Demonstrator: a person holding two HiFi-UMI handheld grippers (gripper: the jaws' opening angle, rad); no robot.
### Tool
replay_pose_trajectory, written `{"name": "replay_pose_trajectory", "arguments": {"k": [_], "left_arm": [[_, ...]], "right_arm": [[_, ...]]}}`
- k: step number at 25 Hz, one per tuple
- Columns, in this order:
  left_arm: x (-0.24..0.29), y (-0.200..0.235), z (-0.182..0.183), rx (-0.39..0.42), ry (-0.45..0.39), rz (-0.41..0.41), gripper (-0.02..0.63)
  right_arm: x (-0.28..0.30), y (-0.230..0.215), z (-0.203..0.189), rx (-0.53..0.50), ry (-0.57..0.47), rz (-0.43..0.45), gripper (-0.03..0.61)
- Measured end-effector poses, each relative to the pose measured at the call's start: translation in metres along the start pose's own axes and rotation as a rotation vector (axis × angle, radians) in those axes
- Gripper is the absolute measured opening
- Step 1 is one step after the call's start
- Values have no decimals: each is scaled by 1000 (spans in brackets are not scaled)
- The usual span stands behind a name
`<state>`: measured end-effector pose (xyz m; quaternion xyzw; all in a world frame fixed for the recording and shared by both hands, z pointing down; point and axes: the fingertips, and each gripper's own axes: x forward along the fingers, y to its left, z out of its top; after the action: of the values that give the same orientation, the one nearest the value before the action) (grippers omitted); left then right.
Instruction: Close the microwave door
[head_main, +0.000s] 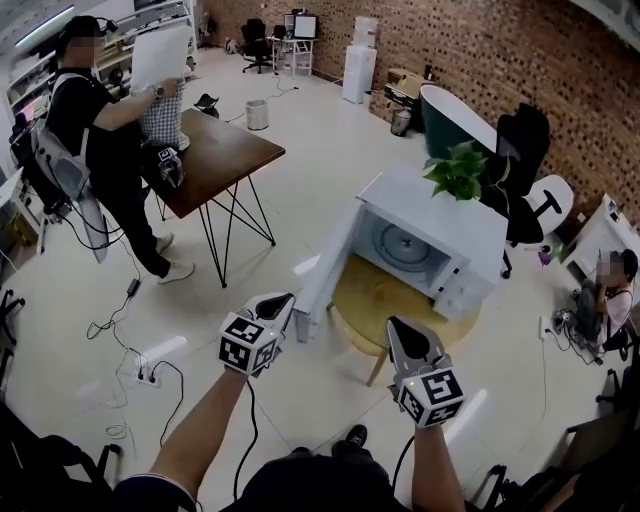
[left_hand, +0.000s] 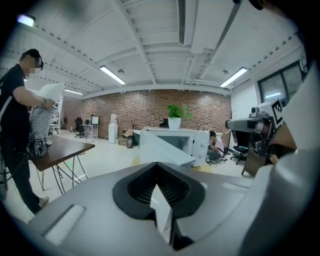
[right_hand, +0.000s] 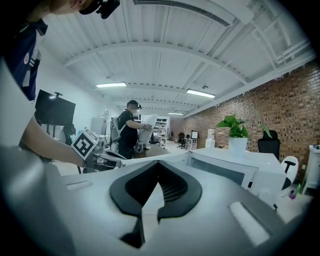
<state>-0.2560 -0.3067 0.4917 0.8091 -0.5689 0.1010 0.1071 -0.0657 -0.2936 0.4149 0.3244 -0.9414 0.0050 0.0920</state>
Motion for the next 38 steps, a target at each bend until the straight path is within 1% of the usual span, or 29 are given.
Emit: {"name": "replay_pose_trajectory", "arguments": {"k": [7, 14, 16, 22, 26, 38], "left_arm": [[34, -62, 14, 40, -3, -113, 6], [76, -113, 20, 66, 8, -186, 6], [89, -124, 22, 63, 4, -198, 7], [130, -154, 26, 55, 1, -218, 8], [160, -169, 28, 56, 13, -215, 8], [238, -201, 46, 42, 5, -165, 8]], "right_arm": [[-27, -29, -10, 33, 1, -64, 2], [-60, -80, -23, 71, 5, -153, 2], [-67, -96, -27, 77, 12, -174, 2], [-90, -142, -41, 94, 27, -234, 2], [-101, -169, -48, 104, 35, -255, 2], [-116, -221, -64, 107, 60, -244, 2]]}}
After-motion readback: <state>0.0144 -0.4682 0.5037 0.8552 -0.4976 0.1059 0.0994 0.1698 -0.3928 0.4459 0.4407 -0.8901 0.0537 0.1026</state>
